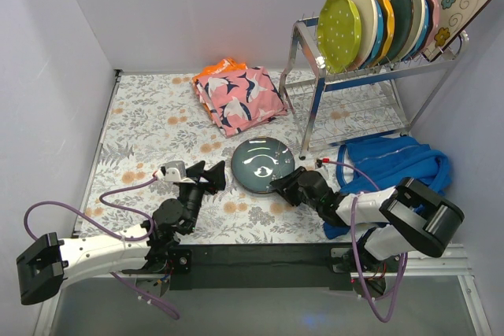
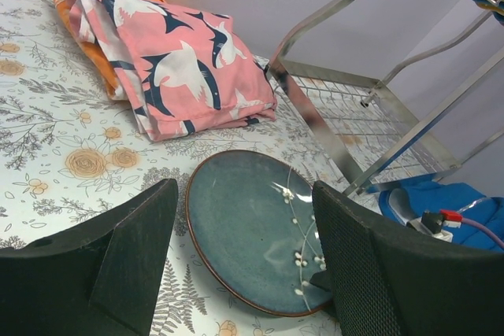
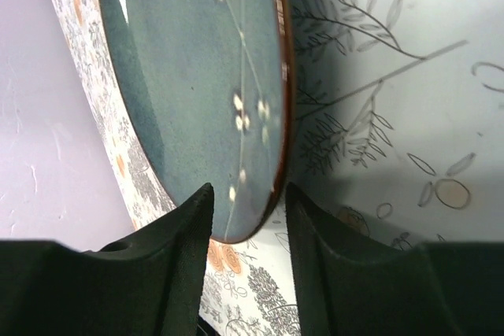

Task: Unload the plates from the dish rack
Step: Place the plate at the center of the board.

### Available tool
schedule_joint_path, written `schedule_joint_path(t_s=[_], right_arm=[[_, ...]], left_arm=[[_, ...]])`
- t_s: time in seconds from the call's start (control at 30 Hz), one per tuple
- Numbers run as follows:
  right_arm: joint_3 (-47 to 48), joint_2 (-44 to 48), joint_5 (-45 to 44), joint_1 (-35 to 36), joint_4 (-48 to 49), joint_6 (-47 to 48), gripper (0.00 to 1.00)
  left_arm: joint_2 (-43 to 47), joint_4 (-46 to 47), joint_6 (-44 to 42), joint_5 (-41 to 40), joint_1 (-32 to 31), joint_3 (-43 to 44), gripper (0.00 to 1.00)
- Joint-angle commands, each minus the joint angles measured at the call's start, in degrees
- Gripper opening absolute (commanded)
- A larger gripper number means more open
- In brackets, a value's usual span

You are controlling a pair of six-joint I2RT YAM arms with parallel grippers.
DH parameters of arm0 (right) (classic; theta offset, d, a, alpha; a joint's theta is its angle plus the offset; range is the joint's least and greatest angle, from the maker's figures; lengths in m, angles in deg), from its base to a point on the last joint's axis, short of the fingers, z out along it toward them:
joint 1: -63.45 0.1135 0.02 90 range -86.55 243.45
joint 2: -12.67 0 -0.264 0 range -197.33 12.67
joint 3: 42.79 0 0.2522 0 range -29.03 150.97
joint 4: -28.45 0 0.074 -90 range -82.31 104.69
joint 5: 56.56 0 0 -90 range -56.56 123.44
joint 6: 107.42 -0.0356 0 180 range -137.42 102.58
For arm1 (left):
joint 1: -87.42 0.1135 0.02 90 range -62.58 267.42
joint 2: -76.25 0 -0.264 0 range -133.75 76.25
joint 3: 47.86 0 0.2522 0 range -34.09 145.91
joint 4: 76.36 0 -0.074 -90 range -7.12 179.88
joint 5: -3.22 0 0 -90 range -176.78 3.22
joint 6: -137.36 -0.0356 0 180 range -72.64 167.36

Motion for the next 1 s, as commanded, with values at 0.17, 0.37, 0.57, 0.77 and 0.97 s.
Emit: schedule_joint_path(t_s=[0.17, 0.37, 0.57, 0.77, 0.97], right_arm=[[-1.7, -1.2, -0.8, 1.5, 2.6, -1.3, 0.35], [-0.7, -4.1, -5.2, 1.4, 8.0, -3.9, 0.25], [1.7, -7.4, -9.2, 1.0, 11.3, -7.0, 0.09], [4.5, -9.8, -11.3, -0.5, 12.1, -10.6, 0.01], [5.7, -11.2, -13.1, -2.8, 12.3, -15.4, 0.01]], left_arm=[[0.3, -0.2, -0.4, 0.3, -0.1, 1.9, 0.67], [0.5, -1.6, -0.4, 0.6, -0.1, 2.5, 0.67], [0.8, -1.5, -0.5, 0.9, -0.1, 2.3, 0.67], [0.0, -2.4, -0.4, 0.4, -0.1, 2.9, 0.66], [0.4, -2.0, -0.4, 0.4, -0.1, 2.7, 0.66]])
